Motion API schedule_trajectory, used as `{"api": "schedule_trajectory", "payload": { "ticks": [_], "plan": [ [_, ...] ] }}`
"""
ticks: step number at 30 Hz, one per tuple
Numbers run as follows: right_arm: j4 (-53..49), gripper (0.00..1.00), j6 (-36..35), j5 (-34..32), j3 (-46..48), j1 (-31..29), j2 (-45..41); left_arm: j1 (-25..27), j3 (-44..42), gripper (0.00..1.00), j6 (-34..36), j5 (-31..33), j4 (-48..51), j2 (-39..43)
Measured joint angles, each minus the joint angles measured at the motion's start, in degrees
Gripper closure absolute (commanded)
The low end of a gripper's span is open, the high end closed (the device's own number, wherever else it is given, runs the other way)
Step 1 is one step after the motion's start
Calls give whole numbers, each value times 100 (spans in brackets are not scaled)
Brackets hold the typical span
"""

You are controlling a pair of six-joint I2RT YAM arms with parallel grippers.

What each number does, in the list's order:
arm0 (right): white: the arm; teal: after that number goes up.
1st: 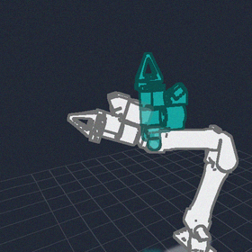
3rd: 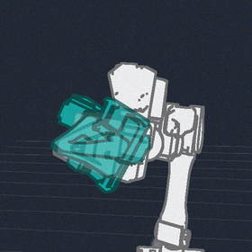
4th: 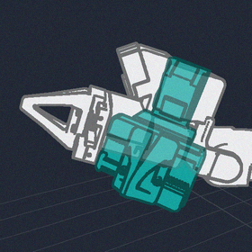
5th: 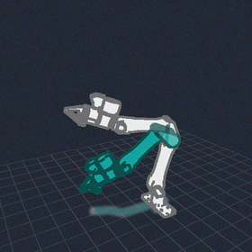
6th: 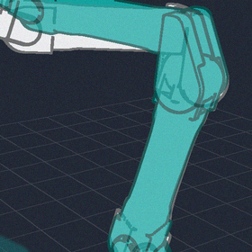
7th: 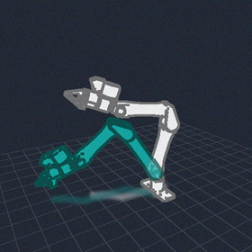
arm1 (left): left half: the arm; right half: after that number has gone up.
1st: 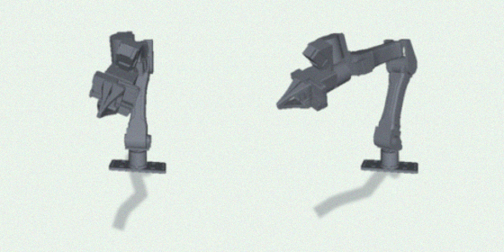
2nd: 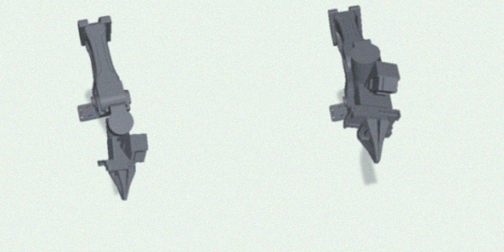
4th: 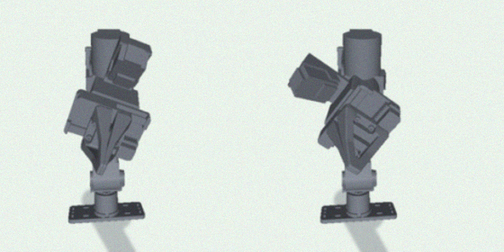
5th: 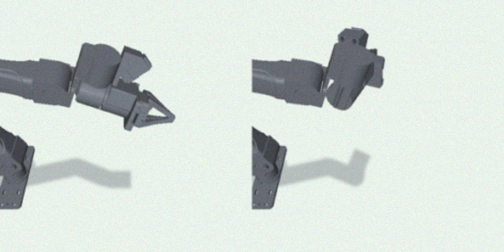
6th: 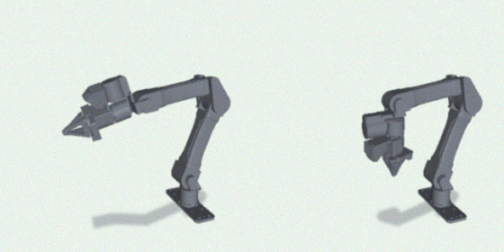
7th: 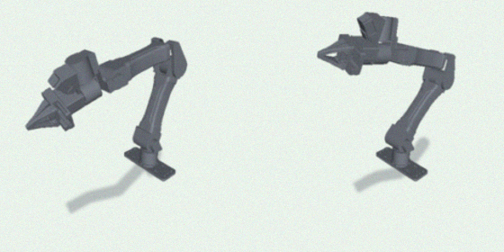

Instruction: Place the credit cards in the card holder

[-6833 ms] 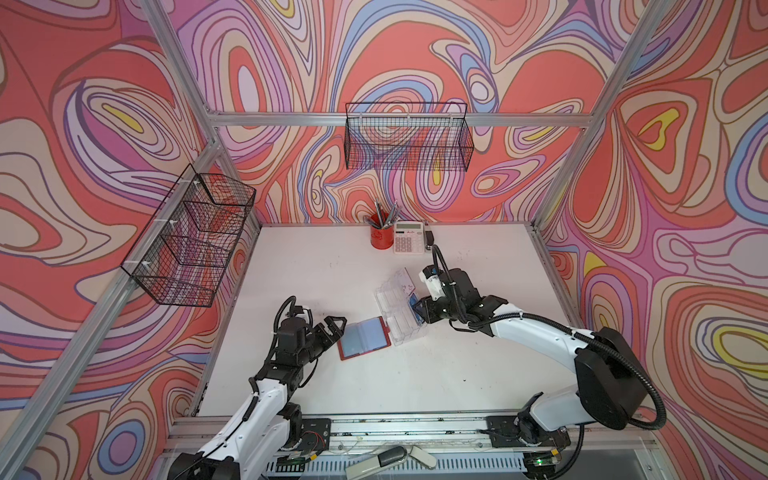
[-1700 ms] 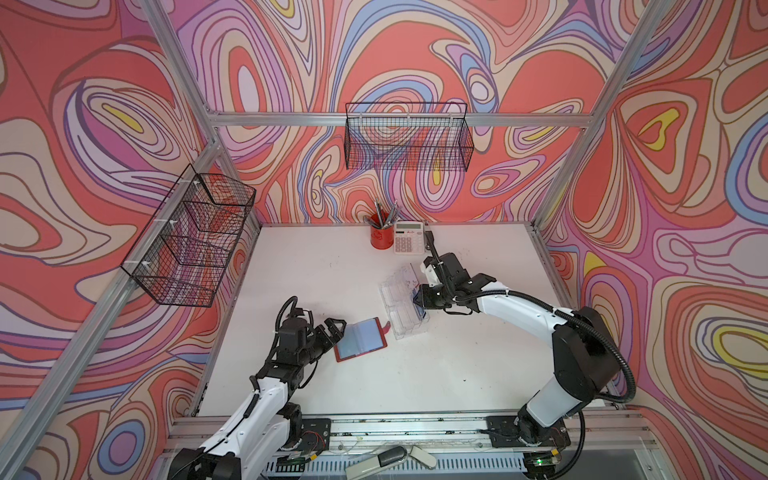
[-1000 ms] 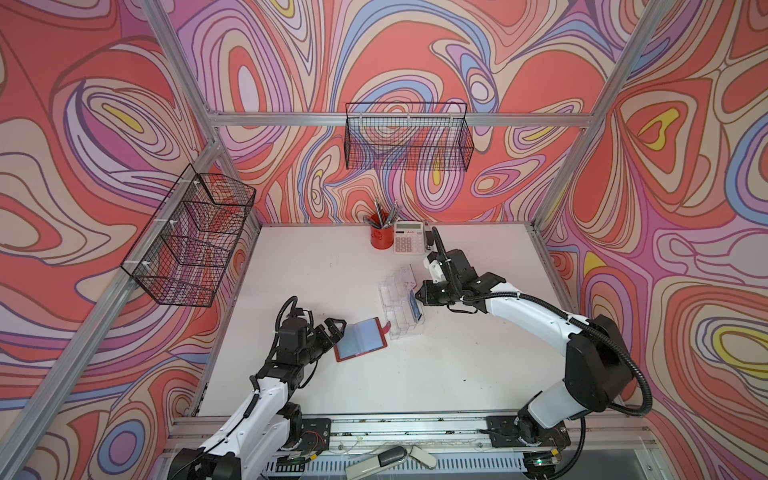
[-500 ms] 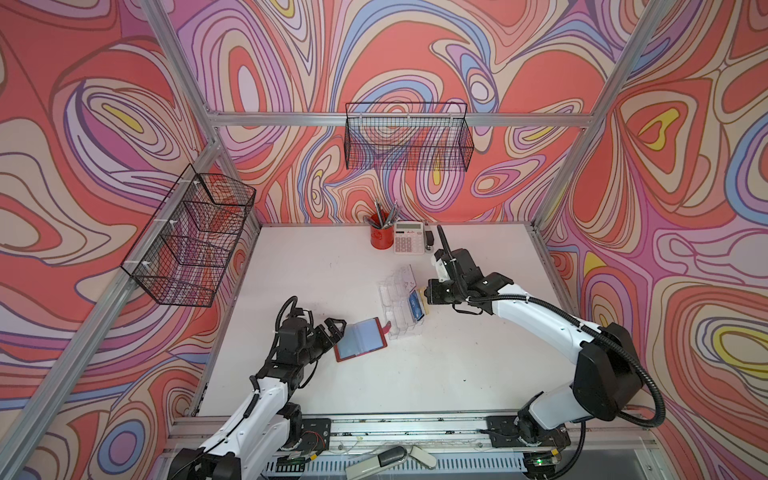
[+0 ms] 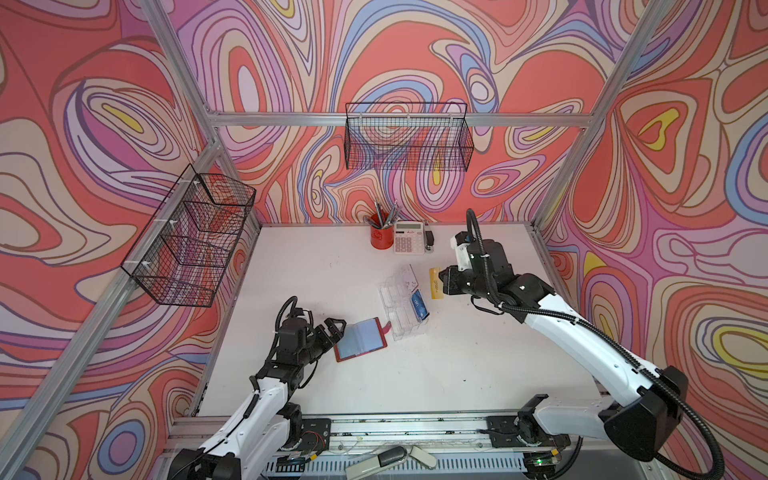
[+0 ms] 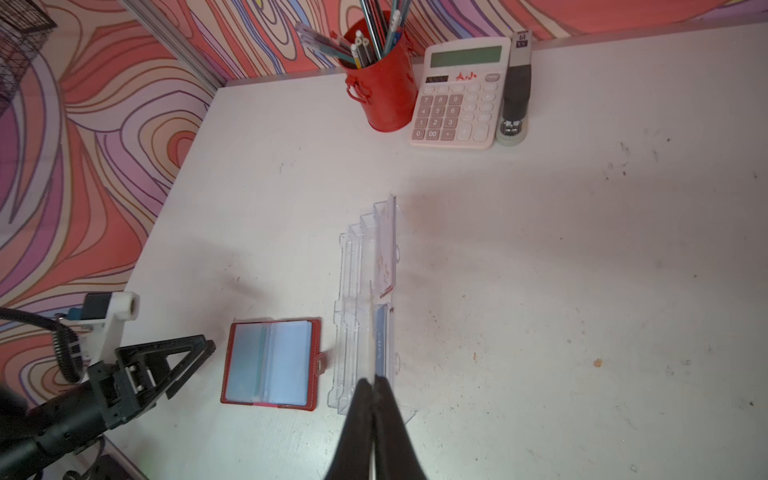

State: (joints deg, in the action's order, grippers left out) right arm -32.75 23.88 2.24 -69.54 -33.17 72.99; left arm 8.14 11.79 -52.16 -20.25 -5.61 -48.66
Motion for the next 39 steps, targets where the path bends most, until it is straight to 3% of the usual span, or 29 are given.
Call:
{"api": "schedule_trajectory", "payload": {
  "ticks": [7,12,23,39],
  "plan": [
    [949,100,413,-2,343,-1296,63,0,-15,7,-26,35,-20,70],
    [1985,100,758,96,717,-1952,776,0,-24,7,-42,39,-22,70],
    [3252,100,1355,518,774,-2017,2588,0,-24,7,-46,92,-20,70],
    [3773,100,1679,811,610,-2015,3362,0,-24,7,-61,129,-20,4]
  ]
}}
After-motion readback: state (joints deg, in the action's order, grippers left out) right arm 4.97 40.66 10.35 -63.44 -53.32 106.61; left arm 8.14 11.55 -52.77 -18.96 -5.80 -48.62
